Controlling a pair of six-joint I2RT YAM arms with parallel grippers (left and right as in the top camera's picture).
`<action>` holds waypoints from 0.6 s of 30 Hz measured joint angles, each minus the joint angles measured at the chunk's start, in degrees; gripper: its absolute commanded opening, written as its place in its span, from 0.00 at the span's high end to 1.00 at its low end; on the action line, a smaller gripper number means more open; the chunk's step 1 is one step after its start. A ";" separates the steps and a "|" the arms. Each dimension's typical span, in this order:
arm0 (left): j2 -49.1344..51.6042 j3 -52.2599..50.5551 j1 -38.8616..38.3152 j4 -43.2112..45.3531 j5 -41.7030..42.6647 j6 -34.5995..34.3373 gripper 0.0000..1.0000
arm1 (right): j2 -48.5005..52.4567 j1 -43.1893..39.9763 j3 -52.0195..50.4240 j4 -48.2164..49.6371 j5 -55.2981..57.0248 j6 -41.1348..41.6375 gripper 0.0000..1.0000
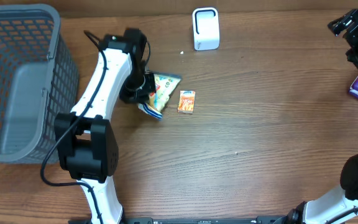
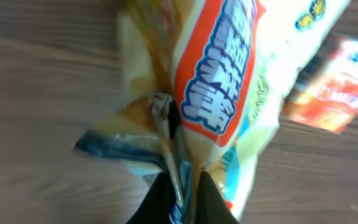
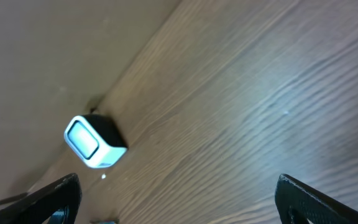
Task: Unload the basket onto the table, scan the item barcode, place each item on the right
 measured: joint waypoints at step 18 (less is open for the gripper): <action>-8.09 6.34 -25.53 -4.00 -34.07 -12.41 0.03 | 0.11 0.22 -0.02 -5.64 5.16 -1.62 0.00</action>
